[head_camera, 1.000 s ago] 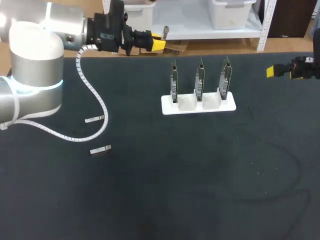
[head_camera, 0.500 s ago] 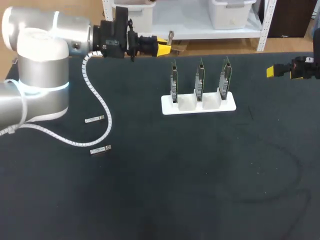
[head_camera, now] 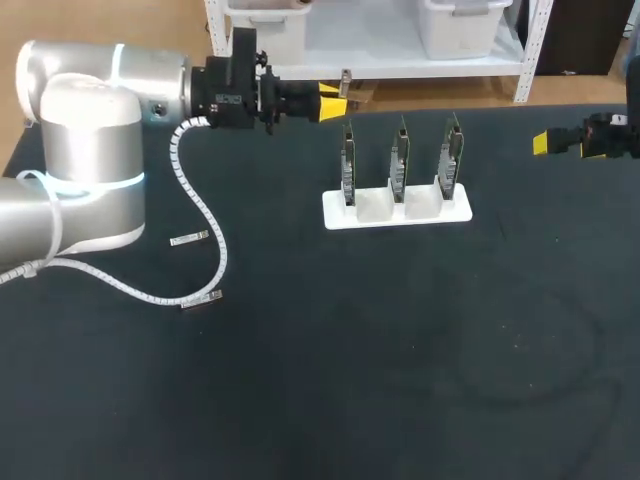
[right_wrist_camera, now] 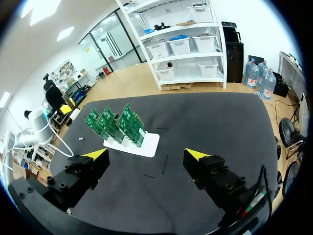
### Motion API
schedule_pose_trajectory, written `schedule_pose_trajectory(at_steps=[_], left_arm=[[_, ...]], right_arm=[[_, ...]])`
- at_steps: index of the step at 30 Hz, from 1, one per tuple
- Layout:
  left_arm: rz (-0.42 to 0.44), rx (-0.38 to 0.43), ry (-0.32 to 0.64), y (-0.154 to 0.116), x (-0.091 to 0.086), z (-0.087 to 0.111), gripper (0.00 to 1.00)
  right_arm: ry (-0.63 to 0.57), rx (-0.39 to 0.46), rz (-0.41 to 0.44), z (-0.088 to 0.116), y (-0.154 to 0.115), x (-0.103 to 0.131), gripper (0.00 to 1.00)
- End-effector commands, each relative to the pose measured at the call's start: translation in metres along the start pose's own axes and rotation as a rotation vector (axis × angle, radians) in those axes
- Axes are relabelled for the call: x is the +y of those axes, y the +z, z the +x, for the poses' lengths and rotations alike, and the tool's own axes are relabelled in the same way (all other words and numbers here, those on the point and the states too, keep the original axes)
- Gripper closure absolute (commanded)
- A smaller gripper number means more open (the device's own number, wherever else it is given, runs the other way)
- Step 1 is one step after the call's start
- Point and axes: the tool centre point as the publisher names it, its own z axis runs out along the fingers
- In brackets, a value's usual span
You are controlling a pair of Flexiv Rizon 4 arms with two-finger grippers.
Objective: Pick up the optical module with the left hand, and insert it into the network port with the right hand.
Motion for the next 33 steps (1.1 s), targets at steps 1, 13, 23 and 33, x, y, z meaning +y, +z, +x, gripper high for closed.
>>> schedule_pose_trajectory(at_steps=[1,13,23,33], left_arm=[[0.007,-0.002,-0.002,0.004,0.004,0.001,1.00],[0.014,-0.037,-0.019,0.010,0.007,0.006,1.00],[0.021,-0.052,-0.031,0.013,0.007,0.009,1.00],[0.013,-0.053,-0.047,0.013,0.007,0.013,1.00]], right_arm=[[0.001,-0.001,0.004,0.000,0.000,0.001,0.00],[0.001,-0.001,0.004,0.000,0.000,0.001,0.00],[0.001,-0.001,0.004,0.000,0.000,0.001,0.00],[0.001,-0.001,0.004,0.000,0.000,0.001,0.00]])
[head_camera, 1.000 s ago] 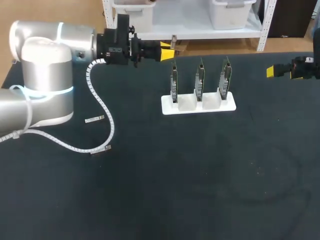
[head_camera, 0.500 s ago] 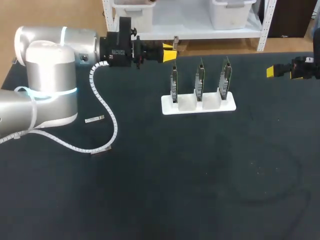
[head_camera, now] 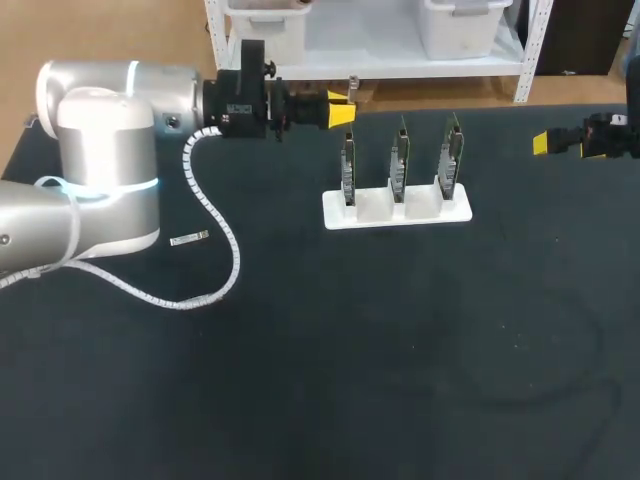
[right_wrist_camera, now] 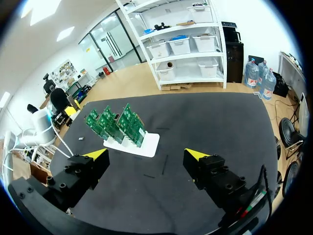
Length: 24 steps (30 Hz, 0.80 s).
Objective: Pick up the optical module with the left hand, and insert it into the network port with the right hand.
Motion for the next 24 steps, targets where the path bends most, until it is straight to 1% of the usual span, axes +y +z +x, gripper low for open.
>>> schedule_pose_trajectory(at_steps=[1,14,24], left_arm=[[-0.001,-0.002,-0.001,0.0004,0.0011,0.0013,1.00],[-0.001,-0.014,-0.014,-0.0009,-0.0008,0.0037,1.00],[0.001,-0.008,-0.018,-0.0015,-0.0010,0.0041,1.00]], right_arm=[[0.001,-0.001,0.004,0.0002,0.0001,0.0009,0.00],[0.001,-0.001,0.004,0.0002,0.0001,0.0009,0.00],[0.001,-0.001,0.004,0.0002,0.0001,0.0009,0.00]])
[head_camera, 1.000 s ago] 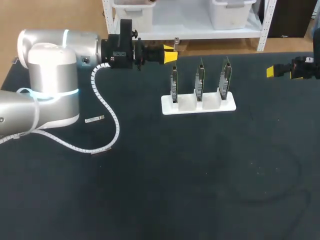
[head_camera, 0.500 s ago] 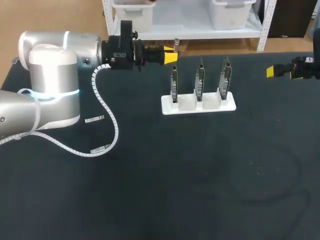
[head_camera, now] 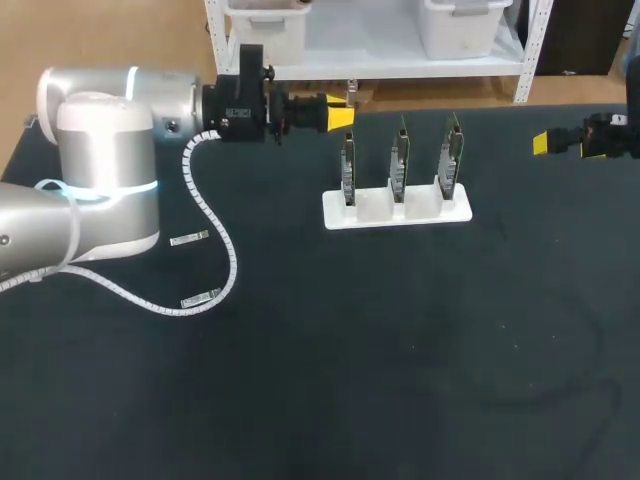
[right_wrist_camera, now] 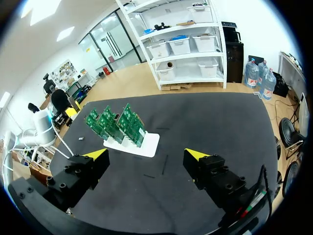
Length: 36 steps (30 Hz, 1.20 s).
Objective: Pick up the optical module with the left hand, and insert it into the network port with the right hand.
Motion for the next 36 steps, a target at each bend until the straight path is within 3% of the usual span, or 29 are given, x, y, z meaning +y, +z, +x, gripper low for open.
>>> schedule_pose_trajectory(at_steps=[1,16,23,25,32,36], left_arm=[[-0.001,0.005,0.001,0.000,0.000,0.000,1.00],[0.000,0.013,0.003,0.000,0.000,0.000,1.00],[0.000,0.013,0.003,0.000,0.000,0.000,1.00],[0.000,0.013,0.003,0.000,0.000,0.000,1.00],[0.000,0.013,0.003,0.000,0.000,0.000,1.00],[0.000,0.013,0.003,0.000,0.000,0.000,1.00]], right_arm=[[0.001,-0.001,0.004,0.000,0.000,0.001,0.00],[-0.014,-0.009,-0.006,-0.003,0.001,0.002,0.00],[-0.132,-0.033,-0.115,-0.039,0.013,0.018,0.00],[-0.183,-0.010,-0.185,-0.049,0.018,0.026,0.00],[-0.287,0.069,-0.320,-0.059,0.031,0.047,0.00],[-0.282,0.063,-0.335,-0.058,0.030,0.058,0.00]])
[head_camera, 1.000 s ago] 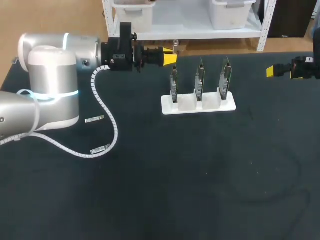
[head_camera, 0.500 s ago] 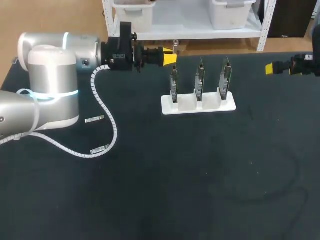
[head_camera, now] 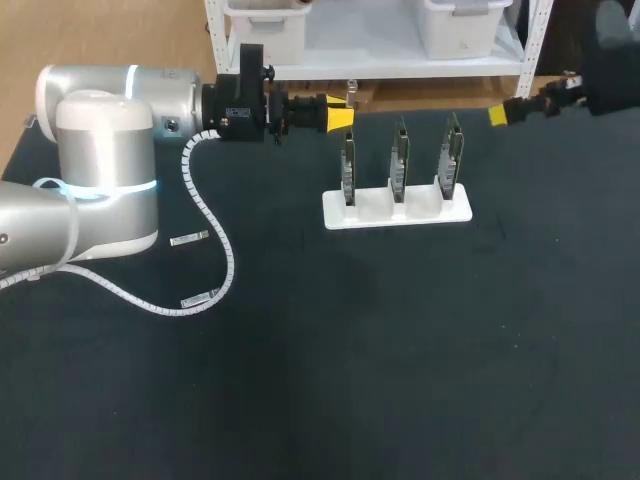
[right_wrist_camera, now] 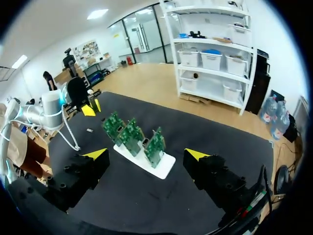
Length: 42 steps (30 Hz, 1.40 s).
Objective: Pick up the optical module with the left hand, and insert it into the network port with the right hand.
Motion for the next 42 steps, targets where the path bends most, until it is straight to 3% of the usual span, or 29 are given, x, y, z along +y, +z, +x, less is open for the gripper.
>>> schedule_pose_trajectory(at_steps=[1,16,18,25,31,33,37,42], left_arm=[[0.000,0.002,-0.001,0.000,0.001,0.000,1.00],[0.000,0.002,-0.001,0.000,0.001,0.000,1.00],[0.000,0.002,-0.001,0.000,0.001,0.000,1.00],[0.000,0.002,-0.001,0.000,0.001,0.000,1.00],[0.000,0.002,-0.001,0.000,0.001,0.000,1.00],[0.000,0.002,-0.001,0.000,0.001,0.000,1.00],[0.000,0.002,-0.001,0.000,0.001,0.000,1.00],[0.000,0.002,-0.001,0.000,0.001,0.000,1.00]], right_arm=[[0.009,-0.002,-0.234,-0.006,0.004,-0.001,0.00],[0.009,-0.002,-0.234,-0.006,0.004,-0.001,0.00],[-0.039,-0.015,-0.220,-0.006,0.005,0.001,0.00],[-0.201,-0.058,-0.294,-0.027,0.023,0.029,0.00],[-0.305,-0.088,-0.385,-0.042,0.037,0.049,0.00],[-0.359,-0.074,-0.453,-0.045,0.041,0.054,0.00],[-0.442,-0.060,-0.453,-0.048,0.047,0.059,0.00],[-0.422,-0.060,-0.443,-0.048,0.047,0.060,0.00]])
